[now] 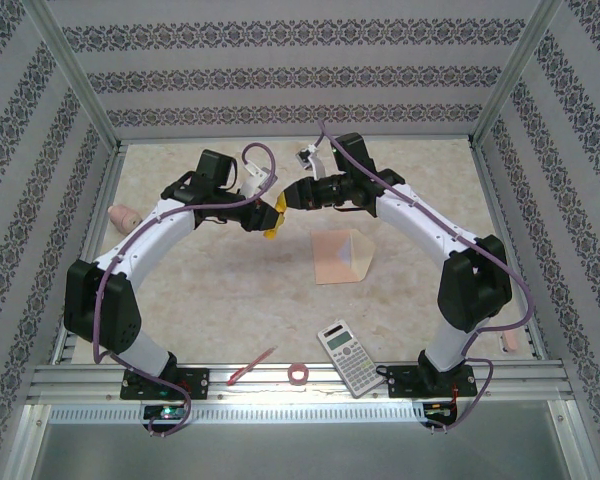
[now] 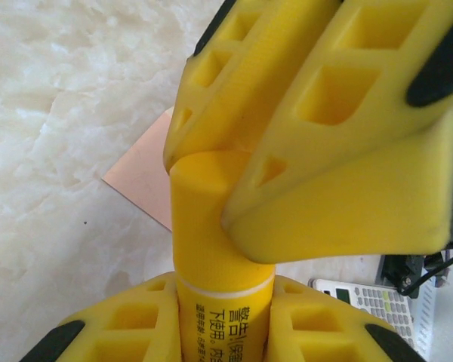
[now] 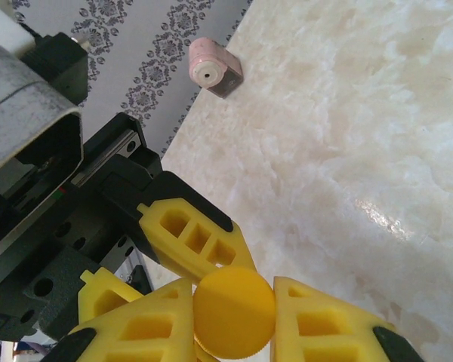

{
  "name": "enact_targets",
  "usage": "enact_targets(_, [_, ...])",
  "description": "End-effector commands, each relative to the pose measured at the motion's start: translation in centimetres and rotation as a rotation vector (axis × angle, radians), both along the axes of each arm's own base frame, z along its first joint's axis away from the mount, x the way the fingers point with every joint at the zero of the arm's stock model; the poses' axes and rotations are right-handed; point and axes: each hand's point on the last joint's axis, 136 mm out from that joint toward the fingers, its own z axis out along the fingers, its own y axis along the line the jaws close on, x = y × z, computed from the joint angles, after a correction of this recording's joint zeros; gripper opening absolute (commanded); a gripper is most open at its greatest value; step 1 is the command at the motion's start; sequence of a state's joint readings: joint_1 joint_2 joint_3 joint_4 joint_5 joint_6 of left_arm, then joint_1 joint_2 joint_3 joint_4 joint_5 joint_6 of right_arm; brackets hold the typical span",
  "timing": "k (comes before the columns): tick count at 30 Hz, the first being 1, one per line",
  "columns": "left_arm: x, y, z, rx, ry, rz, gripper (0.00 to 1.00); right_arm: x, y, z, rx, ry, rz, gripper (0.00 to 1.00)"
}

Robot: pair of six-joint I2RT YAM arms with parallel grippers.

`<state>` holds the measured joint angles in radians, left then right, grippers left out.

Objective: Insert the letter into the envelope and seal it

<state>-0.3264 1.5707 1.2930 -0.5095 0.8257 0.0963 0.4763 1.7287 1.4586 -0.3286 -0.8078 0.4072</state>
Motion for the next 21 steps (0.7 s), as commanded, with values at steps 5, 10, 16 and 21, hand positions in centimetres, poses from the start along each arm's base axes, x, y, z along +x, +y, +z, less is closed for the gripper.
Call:
enact_targets(5, [-0.8,1.8,-2.2,0.079,0.015,0.055,0.0,3.1,-2.8,2.5,0.029,-0.042,-0.139,0.0])
enact_targets(10, [-1.4,2.2,-3.4,0.101,0.041,0.064,0.0,4.1,-3.2,3.3,0.038,-0.059,-0.167,0.0])
enact_targets(16, [-1.2,2.3,-3.3,0.104,0.033,0.075,0.0,4.8,-4.7,3.0,0.007,-0.054,-0.215,0.0])
enact_targets(21, [-0.9,2.0,-2.9,0.087,0.025,0.071,0.0,5.1,-9.0,0.5,-0.109,-0.041,-0.372,0.0])
